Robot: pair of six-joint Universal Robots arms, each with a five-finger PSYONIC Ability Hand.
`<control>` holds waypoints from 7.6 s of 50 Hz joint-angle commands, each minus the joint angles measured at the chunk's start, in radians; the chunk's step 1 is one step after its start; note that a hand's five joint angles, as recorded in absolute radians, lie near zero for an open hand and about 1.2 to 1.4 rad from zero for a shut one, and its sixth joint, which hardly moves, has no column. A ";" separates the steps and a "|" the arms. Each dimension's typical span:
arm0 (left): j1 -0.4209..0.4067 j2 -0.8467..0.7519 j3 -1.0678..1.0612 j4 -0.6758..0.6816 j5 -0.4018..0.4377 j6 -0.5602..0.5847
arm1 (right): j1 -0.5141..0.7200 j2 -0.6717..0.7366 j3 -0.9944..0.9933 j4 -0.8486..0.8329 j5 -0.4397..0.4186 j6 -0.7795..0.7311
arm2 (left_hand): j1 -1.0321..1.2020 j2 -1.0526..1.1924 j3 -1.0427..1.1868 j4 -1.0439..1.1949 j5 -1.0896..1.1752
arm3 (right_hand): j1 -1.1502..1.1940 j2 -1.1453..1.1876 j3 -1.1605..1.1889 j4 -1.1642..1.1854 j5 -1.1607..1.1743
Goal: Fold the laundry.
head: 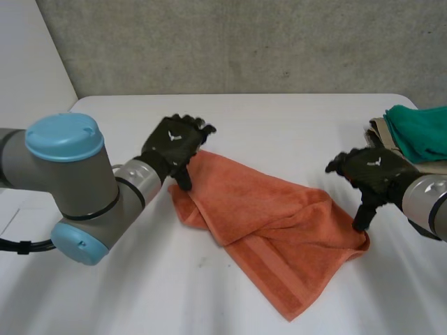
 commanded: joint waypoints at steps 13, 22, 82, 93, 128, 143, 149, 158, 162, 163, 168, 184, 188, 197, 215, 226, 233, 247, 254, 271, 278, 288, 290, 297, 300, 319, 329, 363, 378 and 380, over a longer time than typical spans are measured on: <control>0.036 -0.271 0.191 0.000 0.075 0.167 | 0.087 -0.031 0.355 -0.240 0.008 -0.123 | 0.402 0.386 0.381 0.387 0.388 | -0.006 -0.023 -0.018 -0.037 -0.037; 0.031 -0.335 0.217 0.008 0.084 0.174 | 0.088 0.013 0.380 -0.352 0.008 -0.119 | 1.073 1.056 1.052 1.058 1.058 | 0.762 0.745 0.750 0.730 0.731; -0.007 -0.030 0.039 0.038 -0.261 -0.027 | 0.075 0.425 -0.874 0.036 0.379 0.223 | 1.186 1.169 1.165 1.171 1.171 | -0.028 -0.045 -0.040 -0.059 -0.059; -0.002 0.031 -0.036 0.037 -0.256 -0.032 | 0.125 0.075 -0.313 0.057 0.260 0.530 | 1.186 1.169 1.165 1.171 1.171 | -0.028 -0.045 -0.040 -0.059 -0.059; -0.001 0.097 -0.081 0.035 -0.264 -0.033 | 0.263 0.472 -0.302 -0.404 0.352 0.489 | 1.186 1.169 1.165 1.171 1.171 | 1.194 1.177 1.182 1.162 1.163; 0.010 0.423 -0.079 0.009 -0.263 -0.020 | 0.176 0.041 -0.361 -0.055 0.252 0.111 | 1.186 1.169 1.165 1.171 1.171 | 1.194 1.177 1.182 1.162 1.163; 0.014 0.531 -0.069 0.014 -0.255 -0.018 | 0.173 -0.077 -0.468 0.026 0.252 0.047 | 1.186 1.169 1.165 1.171 1.171 | 1.194 1.177 1.182 1.162 1.163; 0.014 0.360 -0.063 0.004 -0.246 0.025 | 0.177 0.068 -0.532 0.143 0.227 0.033 | 1.186 1.169 1.165 1.171 1.171 | 1.194 1.177 1.182 1.162 1.163; 0.013 0.222 -0.049 0.012 -0.250 0.095 | 0.182 0.194 -0.550 0.143 0.232 0.035 | 1.186 1.169 1.165 1.171 1.171 | 1.194 1.177 1.182 1.162 1.163; 0.011 0.191 -0.043 0.014 -0.252 0.109 | 0.182 0.220 -0.555 0.143 0.234 0.036 | 1.186 1.169 1.165 1.171 1.171 | 1.194 1.177 1.182 1.162 1.163; -0.004 0.042 0.017 0.014 -0.261 0.161 | 0.180 0.367 -0.564 0.129 0.223 0.073 | 1.186 1.169 1.165 1.171 1.171 | 1.194 1.177 1.182 1.162 1.163; -0.006 -0.035 -0.052 0.009 -0.256 0.164 | 0.069 0.349 -0.493 0.149 0.180 0.248 | 1.186 1.169 1.165 1.171 1.171 | 0.227 0.210 0.215 0.196 0.196; -0.006 -0.006 -0.073 0.009 -0.255 0.164 | 0.041 0.352 -0.505 0.154 0.151 0.228 | 1.186 1.169 1.165 1.171 1.171 | 0.197 0.180 0.185 0.165 0.166; -0.007 0.051 -0.124 0.009 -0.253 0.169 | -0.017 0.415 -0.579 0.194 0.132 0.131 | 1.186 1.169 1.165 1.171 1.171 | 0.144 0.127 0.132 0.112 0.113; -0.024 0.204 -0.270 0.006 -0.253 0.172 | -0.034 0.625 -0.723 0.336 -0.086 0.137 | 1.186 1.169 1.165 1.171 1.171 | 0.194 0.176 0.182 0.162 0.163; -0.007 0.158 -0.222 0.052 -0.252 0.174 | -0.030 0.674 -0.794 0.333 -0.067 0.124 | 1.186 1.169 1.165 1.171 1.171 | 1.194 1.177 1.182 1.162 1.163; 0.014 0.066 -0.043 0.156 -0.252 0.183 | -0.027 0.679 -0.958 0.318 0.003 0.131 | 1.186 1.169 1.165 1.171 1.171 | 1.194 1.177 1.182 1.162 1.163; 0.013 0.000 0.433 0.406 -0.249 0.217 | 0.130 0.497 -1.251 -0.047 0.135 0.285 | 1.186 1.169 1.165 1.171 1.171 | 1.194 1.177 1.182 1.162 1.163; 0.002 0.133 0.181 0.416 -0.244 0.218 | 0.151 0.392 -1.009 -0.006 0.122 0.279 | 1.186 1.169 1.165 1.171 1.171 | 1.194 1.177 1.182 1.162 1.163; -0.108 0.430 -0.398 0.394 -0.187 0.229 | 0.139 0.427 -0.728 0.071 0.051 0.081 | 1.186 1.169 1.165 1.171 1.171 | -0.012 -0.029 -0.024 -0.043 -0.043; -0.134 0.540 -0.532 0.365 -0.184 0.227 | 0.148 0.518 -0.803 0.135 -0.041 0.004 | 1.186 1.169 1.165 1.171 1.171 | -0.014 -0.032 -0.027 -0.046 -0.046; -0.144 0.597 -0.563 0.270 -0.194 0.217 | 0.277 0.630 -0.841 0.146 -0.053 0.120 | 1.186 1.169 1.165 1.171 1.171 | -0.017 -0.035 -0.030 -0.049 -0.049; -0.144 0.606 -0.567 0.264 -0.194 0.217 | 0.303 0.657 -0.857 0.116 -0.052 0.175 | 1.186 1.169 1.165 1.171 1.171 | -0.020 -0.038 -0.033 -0.052 -0.051; -0.157 0.649 -0.583 0.256 -0.194 0.218 | 0.364 0.725 -0.947 0.031 -0.029 0.309 | 1.186 1.169 1.165 1.171 1.171 | -0.020 -0.038 -0.033 -0.052 -0.051; -0.161 0.677 -0.593 0.252 -0.195 0.220 | 0.381 0.772 -1.024 0.005 0.006 0.354 | 1.186 1.169 1.165 1.171 1.171 | -0.012 -0.029 -0.024 -0.043 -0.043; -0.148 0.803 -0.592 0.215 -0.213 0.217 | 0.443 1.004 -1.286 0.082 -0.015 0.355 | 1.186 1.169 1.165 1.171 1.171 | 0.510 0.493 0.498 0.479 0.479; -0.104 0.787 -0.552 0.227 -0.207 0.215 | 0.443 0.995 -1.289 0.185 -0.113 0.355 | 1.186 1.169 1.165 1.171 1.171 | 1.194 1.177 1.182 1.162 1.163; -0.108 0.261 -0.386 0.305 -0.212 0.218 | 0.262 0.164 -0.225 0.268 0.057 -0.031 | 1.186 1.169 1.165 1.171 1.171 | 0.444 0.427 0.432 0.413 0.413; -0.064 0.255 -0.403 0.293 -0.210 0.220 | 0.118 0.150 -0.271 0.223 0.089 0.018 | 1.186 1.169 1.165 1.171 1.171 | 0.206 0.188 0.193 0.174 0.175; -0.062 0.266 -0.414 0.290 -0.209 0.215 | 0.102 0.150 -0.274 0.250 0.085 0.007 | 1.186 1.169 1.165 1.171 1.171 | 0.209 0.191 0.196 0.177 0.178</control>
